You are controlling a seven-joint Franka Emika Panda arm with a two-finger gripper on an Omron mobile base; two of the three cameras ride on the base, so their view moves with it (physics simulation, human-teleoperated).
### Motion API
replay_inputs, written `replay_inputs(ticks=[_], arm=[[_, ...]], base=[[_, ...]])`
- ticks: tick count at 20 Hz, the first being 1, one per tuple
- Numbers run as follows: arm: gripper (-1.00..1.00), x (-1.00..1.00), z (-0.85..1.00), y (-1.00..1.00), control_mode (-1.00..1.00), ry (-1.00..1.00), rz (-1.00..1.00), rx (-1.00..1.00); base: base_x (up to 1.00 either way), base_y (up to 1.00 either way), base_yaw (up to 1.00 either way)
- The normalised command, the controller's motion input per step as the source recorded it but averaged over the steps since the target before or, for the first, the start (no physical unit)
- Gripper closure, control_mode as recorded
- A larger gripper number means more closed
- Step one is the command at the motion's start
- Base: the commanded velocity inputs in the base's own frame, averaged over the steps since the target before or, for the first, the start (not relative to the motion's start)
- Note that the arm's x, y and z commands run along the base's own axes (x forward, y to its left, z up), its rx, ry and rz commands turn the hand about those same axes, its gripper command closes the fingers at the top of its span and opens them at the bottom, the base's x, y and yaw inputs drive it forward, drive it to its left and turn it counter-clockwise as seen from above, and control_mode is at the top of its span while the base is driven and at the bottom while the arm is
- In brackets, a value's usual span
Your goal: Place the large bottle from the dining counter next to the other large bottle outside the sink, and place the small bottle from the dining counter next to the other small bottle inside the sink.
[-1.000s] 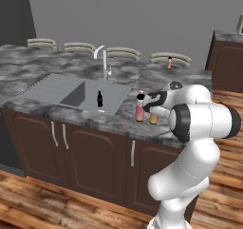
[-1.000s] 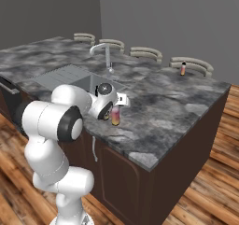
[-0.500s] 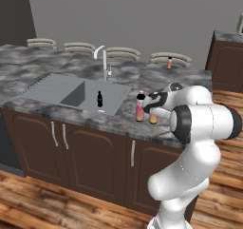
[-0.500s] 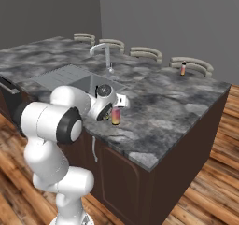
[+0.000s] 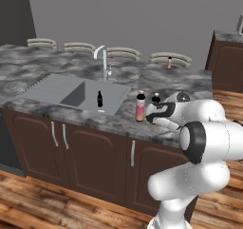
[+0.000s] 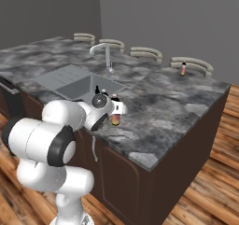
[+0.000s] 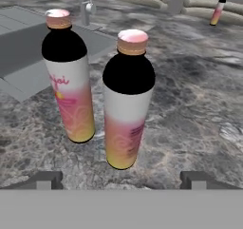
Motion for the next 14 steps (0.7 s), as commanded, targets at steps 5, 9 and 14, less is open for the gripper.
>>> replay_inputs(ticks=[5,9,14], arm=[[-1.0,-0.25,0.04,0.13,-1.0,-0.03,0.0,0.0],[-1.0,0.0,0.26,0.15,-1.0,0.0,0.0,0.0],[-1.0,-0.02,0.25,0.17,-1.0,0.0,0.0,0.0]], base=[[0.0,0.0,0.0],[0.0,0.0,0.0],[0.0,0.0,0.0]])
